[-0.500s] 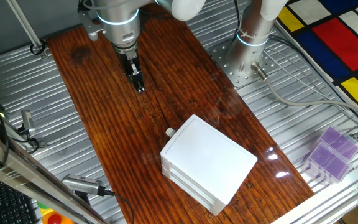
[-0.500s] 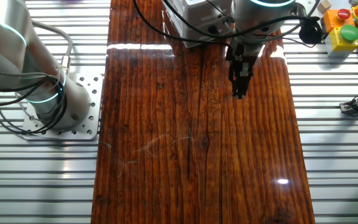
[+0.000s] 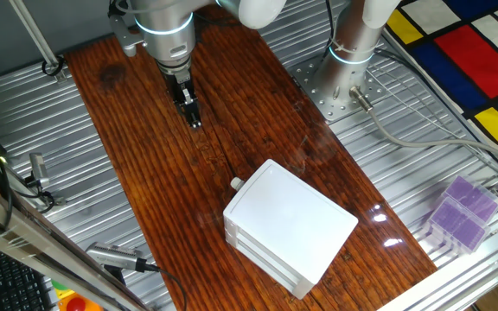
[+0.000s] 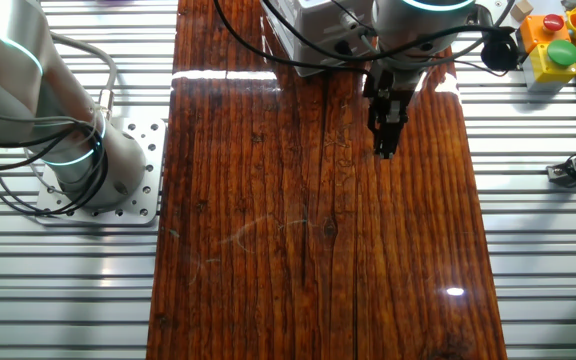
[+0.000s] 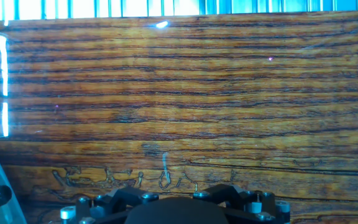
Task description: Take something out of a drawer
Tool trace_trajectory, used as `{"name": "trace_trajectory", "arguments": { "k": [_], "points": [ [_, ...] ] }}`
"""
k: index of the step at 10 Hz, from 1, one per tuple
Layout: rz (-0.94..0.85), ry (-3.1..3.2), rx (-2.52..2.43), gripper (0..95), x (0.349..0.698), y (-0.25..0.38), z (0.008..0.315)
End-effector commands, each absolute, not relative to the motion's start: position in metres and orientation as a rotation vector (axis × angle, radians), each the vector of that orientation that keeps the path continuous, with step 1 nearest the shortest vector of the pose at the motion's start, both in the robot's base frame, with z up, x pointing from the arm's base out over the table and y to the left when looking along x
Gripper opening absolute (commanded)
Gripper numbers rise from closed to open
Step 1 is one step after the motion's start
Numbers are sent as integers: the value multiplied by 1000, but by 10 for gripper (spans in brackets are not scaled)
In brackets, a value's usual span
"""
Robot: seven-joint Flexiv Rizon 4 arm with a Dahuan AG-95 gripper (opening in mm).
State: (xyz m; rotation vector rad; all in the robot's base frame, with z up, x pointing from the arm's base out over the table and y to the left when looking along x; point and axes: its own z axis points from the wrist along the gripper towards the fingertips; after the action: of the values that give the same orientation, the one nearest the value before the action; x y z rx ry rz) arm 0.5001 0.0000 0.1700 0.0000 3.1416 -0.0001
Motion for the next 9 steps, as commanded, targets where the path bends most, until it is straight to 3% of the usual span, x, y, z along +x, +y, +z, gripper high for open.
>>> {"name": "trace_trajectory", "arguments": {
  "k": [1, 5, 9],
  "points": [
    [89, 3069, -781, 0, 500, 0, 170],
    [91, 3068, -793, 0, 500, 2, 172],
    [56, 3100, -766, 0, 504, 48, 177]
  ]
}}
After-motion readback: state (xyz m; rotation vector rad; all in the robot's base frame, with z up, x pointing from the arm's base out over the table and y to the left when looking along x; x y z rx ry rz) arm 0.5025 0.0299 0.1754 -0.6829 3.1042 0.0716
